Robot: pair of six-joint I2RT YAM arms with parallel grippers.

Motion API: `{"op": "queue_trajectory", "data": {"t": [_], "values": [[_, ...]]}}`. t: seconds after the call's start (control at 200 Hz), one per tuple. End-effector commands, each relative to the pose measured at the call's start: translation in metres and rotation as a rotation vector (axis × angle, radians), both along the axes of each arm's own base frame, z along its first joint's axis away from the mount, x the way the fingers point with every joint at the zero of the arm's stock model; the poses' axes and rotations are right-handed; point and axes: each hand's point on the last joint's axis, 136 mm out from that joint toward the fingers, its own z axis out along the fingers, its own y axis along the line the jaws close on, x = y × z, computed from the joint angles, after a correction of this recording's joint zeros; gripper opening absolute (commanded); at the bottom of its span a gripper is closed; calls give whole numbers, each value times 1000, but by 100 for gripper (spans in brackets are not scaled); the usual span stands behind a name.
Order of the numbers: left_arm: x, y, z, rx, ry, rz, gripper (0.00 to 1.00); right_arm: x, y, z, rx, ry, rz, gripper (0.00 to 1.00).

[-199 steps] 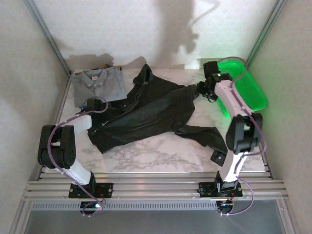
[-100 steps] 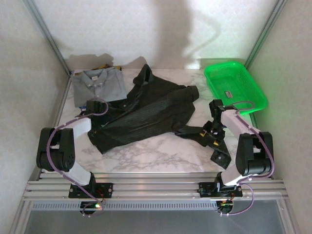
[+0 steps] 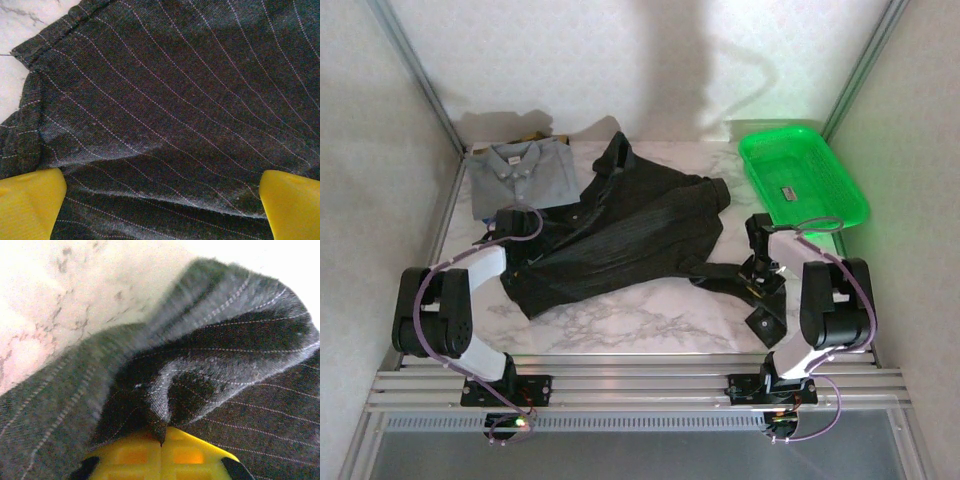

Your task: Fold and stack the long sleeve shirts

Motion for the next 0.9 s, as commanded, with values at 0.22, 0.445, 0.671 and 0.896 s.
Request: {"op": "queue_trajectory", "data": {"t": [0.22, 0.445, 0.671, 0.896], "values": [[-24, 0, -20, -25, 106, -19, 99, -15, -3, 98, -52, -349, 156, 0], [-24, 1, -27, -22, 127, -26, 100, -55, 58, 104, 140, -382, 358, 0], [-24, 2, -33, -23, 148, -38, 100, -104, 125, 88, 211, -239, 641, 0], [-20, 2, -35, -21, 153, -49, 100, -157, 152, 55, 71, 64, 764, 0]]}}
